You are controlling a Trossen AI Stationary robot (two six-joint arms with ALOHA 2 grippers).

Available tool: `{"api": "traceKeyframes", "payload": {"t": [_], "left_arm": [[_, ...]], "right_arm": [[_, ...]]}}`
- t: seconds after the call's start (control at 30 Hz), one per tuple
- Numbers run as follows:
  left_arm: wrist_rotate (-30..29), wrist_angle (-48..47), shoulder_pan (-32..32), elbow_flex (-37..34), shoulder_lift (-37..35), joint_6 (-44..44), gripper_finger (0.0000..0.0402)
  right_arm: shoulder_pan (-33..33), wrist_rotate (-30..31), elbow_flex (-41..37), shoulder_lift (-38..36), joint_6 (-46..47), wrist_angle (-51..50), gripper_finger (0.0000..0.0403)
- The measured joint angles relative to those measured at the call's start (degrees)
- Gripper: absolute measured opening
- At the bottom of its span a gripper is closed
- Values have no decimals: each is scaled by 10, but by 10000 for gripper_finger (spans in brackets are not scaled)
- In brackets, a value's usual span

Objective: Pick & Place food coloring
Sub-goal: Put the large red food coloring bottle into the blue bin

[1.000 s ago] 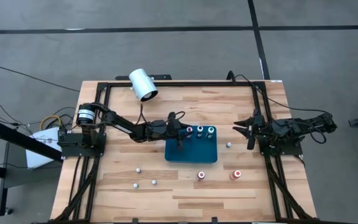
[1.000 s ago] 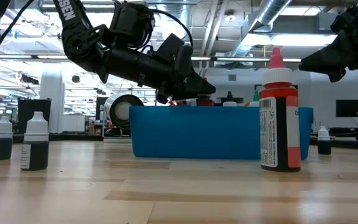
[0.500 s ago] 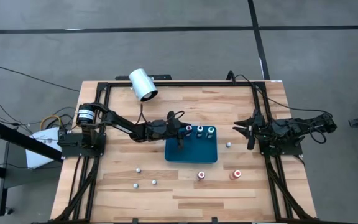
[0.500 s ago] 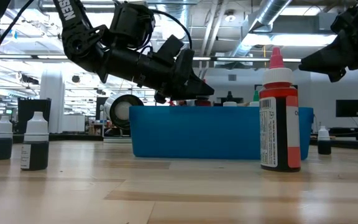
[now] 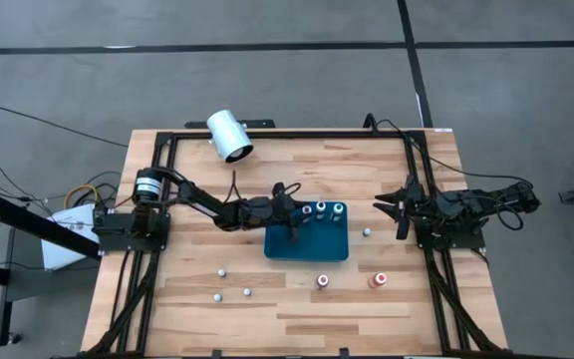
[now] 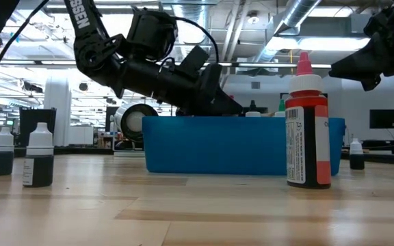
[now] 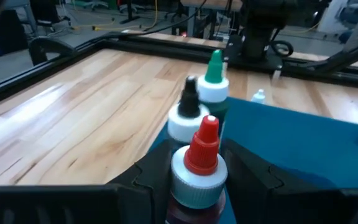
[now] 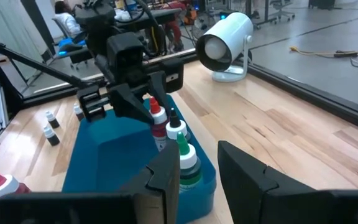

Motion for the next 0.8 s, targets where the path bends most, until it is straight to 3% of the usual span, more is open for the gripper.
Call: {"api": "traceKeyframes", "payload": {"t": [0.8], "left_arm": [[-6,-21,3,4,0,14,126]], "right_arm": [[0,0,0,0,0,0,98]]}}
